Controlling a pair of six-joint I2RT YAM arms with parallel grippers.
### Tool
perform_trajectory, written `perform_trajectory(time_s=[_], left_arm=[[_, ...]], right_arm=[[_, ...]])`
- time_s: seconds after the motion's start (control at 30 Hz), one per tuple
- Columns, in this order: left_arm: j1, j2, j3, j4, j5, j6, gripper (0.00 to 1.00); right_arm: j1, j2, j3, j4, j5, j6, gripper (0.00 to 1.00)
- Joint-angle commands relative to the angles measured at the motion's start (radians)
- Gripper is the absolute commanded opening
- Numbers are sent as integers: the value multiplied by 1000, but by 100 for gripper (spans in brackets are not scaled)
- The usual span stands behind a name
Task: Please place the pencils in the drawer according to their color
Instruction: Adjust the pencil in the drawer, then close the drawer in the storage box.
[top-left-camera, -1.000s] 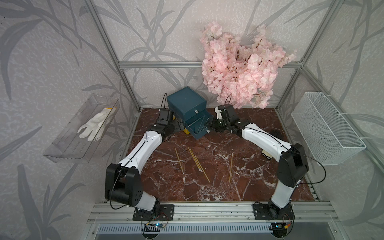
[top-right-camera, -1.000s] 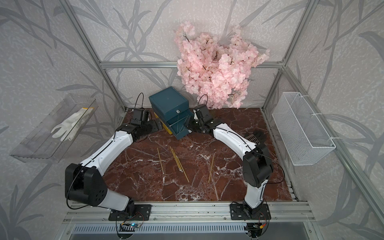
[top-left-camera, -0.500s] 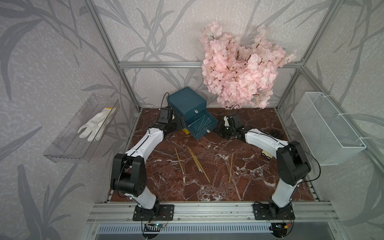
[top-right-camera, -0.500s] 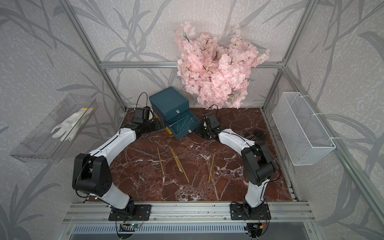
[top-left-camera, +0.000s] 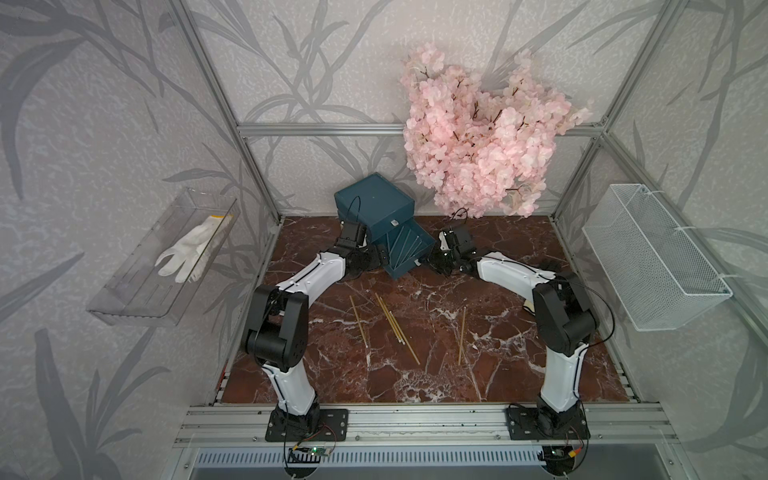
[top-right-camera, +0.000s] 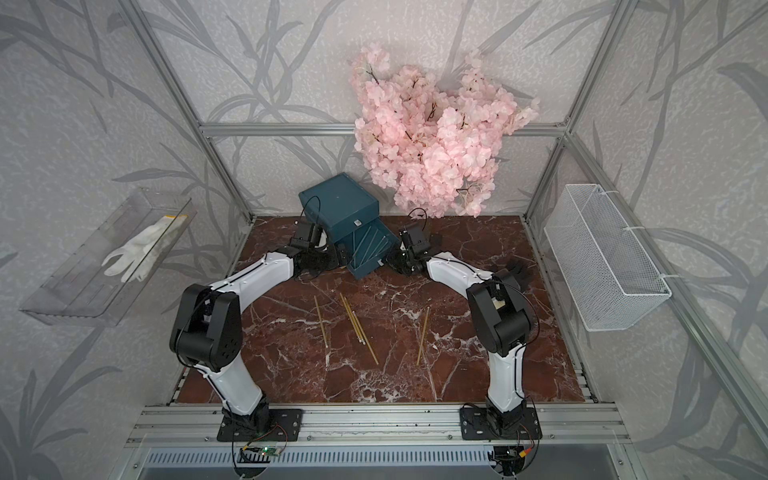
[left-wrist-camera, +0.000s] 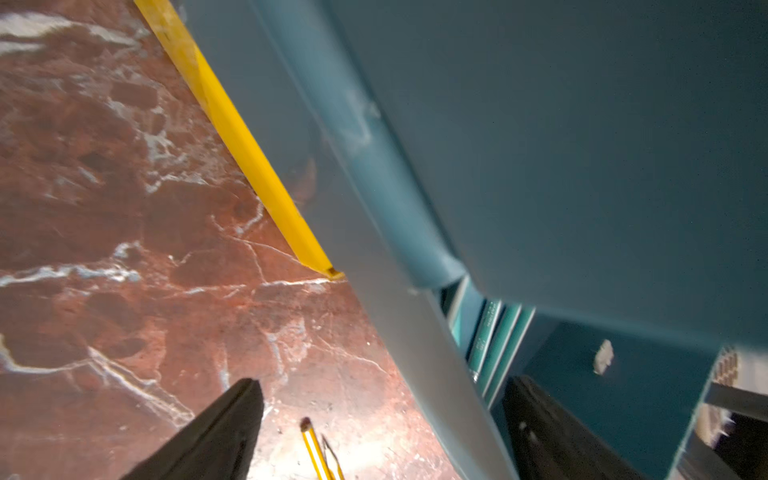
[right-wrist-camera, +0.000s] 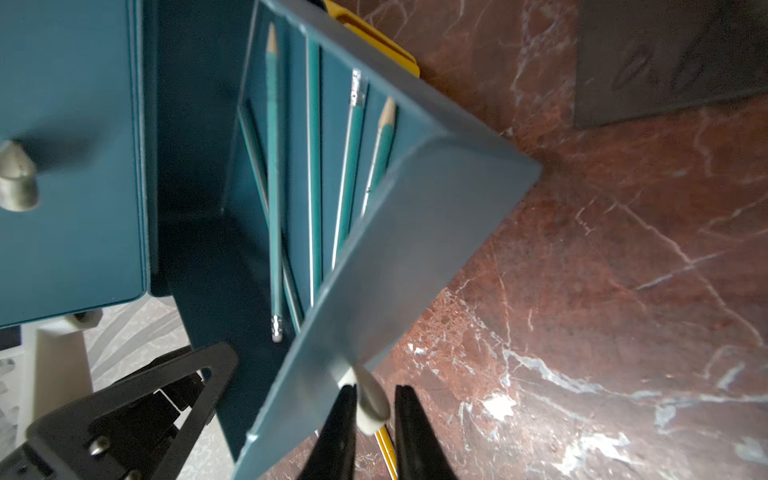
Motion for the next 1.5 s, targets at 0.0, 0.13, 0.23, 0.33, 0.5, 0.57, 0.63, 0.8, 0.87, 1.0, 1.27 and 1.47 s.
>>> perform_trajectory(time_s=[0.0, 0.13, 0.23, 0.33, 0.5, 0.57, 0.63, 0.8, 0.87, 1.0, 1.27, 1.47], left_arm=[[-7, -127, -39, 43, 23, -1, 97], [5, -222, -33, 67, -48, 17, 100], [30, -249, 11, 54, -71, 22, 100], [56, -243, 80, 18, -130, 28, 100], [103, -123, 280, -109, -227, 70, 100], [116, -58, 364, -156, -249, 77, 100], [127, 2, 436, -186, -252, 91, 100], [136, 149, 581, -248, -253, 111, 100], [136, 188, 613, -260, -232, 124, 100], [136, 246, 652, -299, -205, 136, 100], [134, 277, 629, -306, -164, 118, 100], [125, 274, 593, -291, -146, 106, 100]], right_arm=[[-1, -36, 18, 26, -21, -18, 21], [-1, -78, -7, 33, -15, -29, 22], [-1, -112, -41, 50, -4, -19, 22], [-3, -142, -89, 78, 10, 1, 22], [-3, -138, -130, 112, 16, 25, 21], [-3, -122, -137, 122, 17, 37, 18], [-2, -101, -137, 133, 21, 44, 15], [8, -12, -91, 199, 12, 83, 7], [18, 30, -45, 207, 17, 93, 6], [38, 138, 94, 216, 2, 123, 5], [71, 348, 411, 140, -10, 164, 6], [81, 483, 620, 85, -2, 190, 6]])
